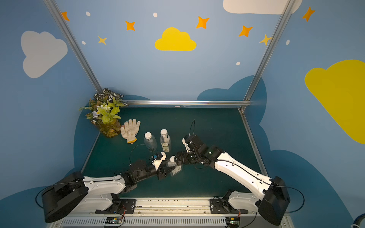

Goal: Screw on the bottle caps
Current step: Screw the bottle cap onto the plastic bottle.

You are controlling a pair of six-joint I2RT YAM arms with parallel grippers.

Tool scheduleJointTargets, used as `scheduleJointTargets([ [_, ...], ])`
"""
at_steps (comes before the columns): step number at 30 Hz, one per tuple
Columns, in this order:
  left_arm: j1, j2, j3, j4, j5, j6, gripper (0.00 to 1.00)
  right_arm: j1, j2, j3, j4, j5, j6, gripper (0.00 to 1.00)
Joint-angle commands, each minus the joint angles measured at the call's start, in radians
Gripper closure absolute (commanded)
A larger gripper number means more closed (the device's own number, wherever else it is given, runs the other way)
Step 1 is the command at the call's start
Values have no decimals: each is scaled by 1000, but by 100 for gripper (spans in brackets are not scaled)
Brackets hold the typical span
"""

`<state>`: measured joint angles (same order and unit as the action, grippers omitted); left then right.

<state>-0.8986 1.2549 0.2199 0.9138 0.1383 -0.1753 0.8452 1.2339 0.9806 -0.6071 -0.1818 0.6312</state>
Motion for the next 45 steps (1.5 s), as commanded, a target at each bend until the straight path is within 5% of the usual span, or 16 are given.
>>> scheduleJointTargets([
  [1,0,5,-2,-48,3,-3,90,-36,67,7,-132,-57,-49,10],
  [15,-1,20,-1,-34,11,-7,91,-56,38,229,-63,-186,-5,9],
  [27,0,24,-2,-32,10,-9,91,-131,89,-109,-39,-234,48,10],
  [36,0,27,1,-31,7,-9,91,-150,52,-112,-27,-242,46,10],
  [45,-1,49,7,-9,29,-10,92,-146,-10,143,-133,-174,-187,10],
])
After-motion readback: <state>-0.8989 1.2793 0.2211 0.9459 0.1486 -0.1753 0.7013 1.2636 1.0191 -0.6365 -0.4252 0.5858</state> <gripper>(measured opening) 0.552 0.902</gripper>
